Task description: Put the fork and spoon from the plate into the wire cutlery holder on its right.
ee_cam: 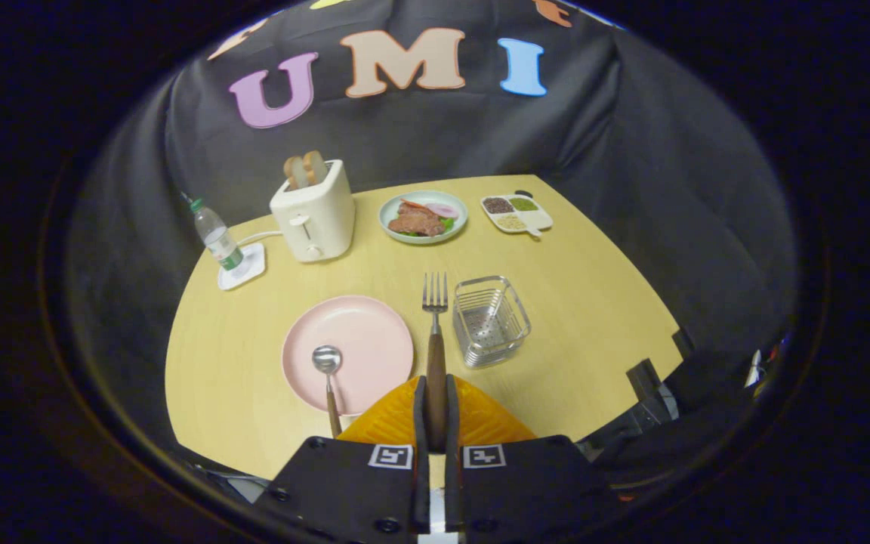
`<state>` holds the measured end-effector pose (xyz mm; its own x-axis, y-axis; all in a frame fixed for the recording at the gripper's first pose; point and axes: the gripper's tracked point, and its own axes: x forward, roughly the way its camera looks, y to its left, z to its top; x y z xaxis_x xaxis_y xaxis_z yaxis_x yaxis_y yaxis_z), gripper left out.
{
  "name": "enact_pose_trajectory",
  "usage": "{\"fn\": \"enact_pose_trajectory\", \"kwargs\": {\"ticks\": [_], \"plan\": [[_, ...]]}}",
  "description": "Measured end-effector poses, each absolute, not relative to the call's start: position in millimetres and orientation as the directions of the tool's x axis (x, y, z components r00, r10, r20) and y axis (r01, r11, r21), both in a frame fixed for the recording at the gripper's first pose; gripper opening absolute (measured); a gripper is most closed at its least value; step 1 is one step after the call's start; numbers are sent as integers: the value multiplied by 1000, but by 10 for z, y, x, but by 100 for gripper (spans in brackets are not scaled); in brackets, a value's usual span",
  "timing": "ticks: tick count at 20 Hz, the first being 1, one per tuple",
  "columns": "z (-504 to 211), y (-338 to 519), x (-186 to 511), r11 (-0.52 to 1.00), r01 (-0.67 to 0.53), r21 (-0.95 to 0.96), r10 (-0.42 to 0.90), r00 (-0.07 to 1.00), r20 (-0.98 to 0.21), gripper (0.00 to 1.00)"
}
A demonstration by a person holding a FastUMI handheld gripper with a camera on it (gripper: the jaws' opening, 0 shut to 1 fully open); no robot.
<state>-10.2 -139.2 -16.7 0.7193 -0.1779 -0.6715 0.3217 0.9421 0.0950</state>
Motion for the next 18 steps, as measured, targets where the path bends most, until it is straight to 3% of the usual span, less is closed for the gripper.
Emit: {"fn": "enact_pose_trajectory", "kwargs": {"ticks": [6, 18], "plan": [[-272, -1651, -72, 875, 457, 161, -184, 621, -762, 10], [-695, -1730, 212, 816, 542, 202, -62, 429, -901, 10]]}}
